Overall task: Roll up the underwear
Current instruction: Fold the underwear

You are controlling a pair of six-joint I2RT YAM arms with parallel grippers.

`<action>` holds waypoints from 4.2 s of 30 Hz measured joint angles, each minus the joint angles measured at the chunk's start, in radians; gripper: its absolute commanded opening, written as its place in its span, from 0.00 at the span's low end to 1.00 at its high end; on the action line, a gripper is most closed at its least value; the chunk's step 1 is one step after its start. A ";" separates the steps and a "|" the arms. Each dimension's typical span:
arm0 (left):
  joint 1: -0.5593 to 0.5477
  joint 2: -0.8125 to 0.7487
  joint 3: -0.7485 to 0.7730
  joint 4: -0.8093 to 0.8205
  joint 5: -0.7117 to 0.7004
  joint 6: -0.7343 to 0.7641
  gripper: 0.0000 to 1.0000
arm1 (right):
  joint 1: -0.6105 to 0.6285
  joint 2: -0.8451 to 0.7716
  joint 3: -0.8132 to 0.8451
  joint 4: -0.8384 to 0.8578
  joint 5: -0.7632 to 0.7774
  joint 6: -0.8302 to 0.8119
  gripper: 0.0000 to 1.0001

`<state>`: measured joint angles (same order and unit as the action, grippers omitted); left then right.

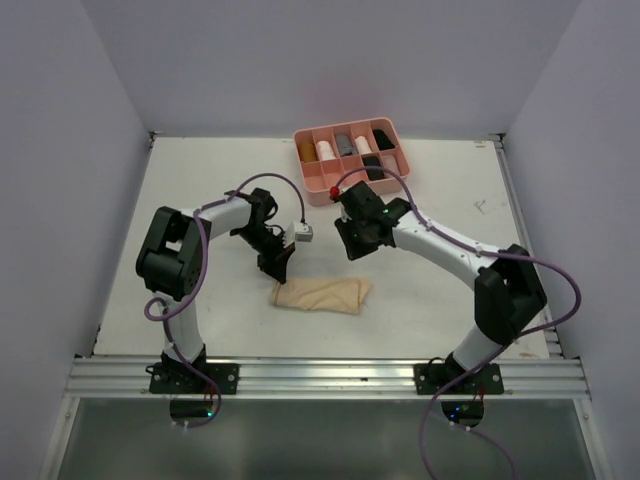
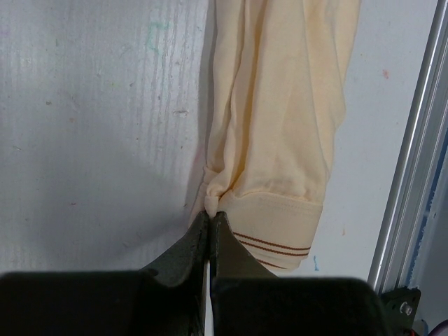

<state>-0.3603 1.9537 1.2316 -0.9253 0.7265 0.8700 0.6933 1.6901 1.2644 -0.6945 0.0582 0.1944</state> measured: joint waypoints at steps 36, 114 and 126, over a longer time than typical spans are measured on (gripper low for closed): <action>0.011 -0.001 -0.063 0.027 0.046 -0.244 0.00 | 0.032 -0.060 -0.139 0.351 -0.264 0.348 0.26; 0.051 0.077 -0.084 0.043 0.201 -0.382 0.10 | -0.023 -0.007 -0.455 0.562 -0.440 0.483 0.25; 0.051 0.069 -0.077 0.037 0.289 -0.354 0.47 | -0.172 0.130 -0.196 0.399 -0.396 0.268 0.25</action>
<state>-0.3088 2.0232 1.1549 -0.8886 1.0153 0.5163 0.5209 1.8198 1.0687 -0.2958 -0.3378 0.4622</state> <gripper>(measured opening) 0.370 0.245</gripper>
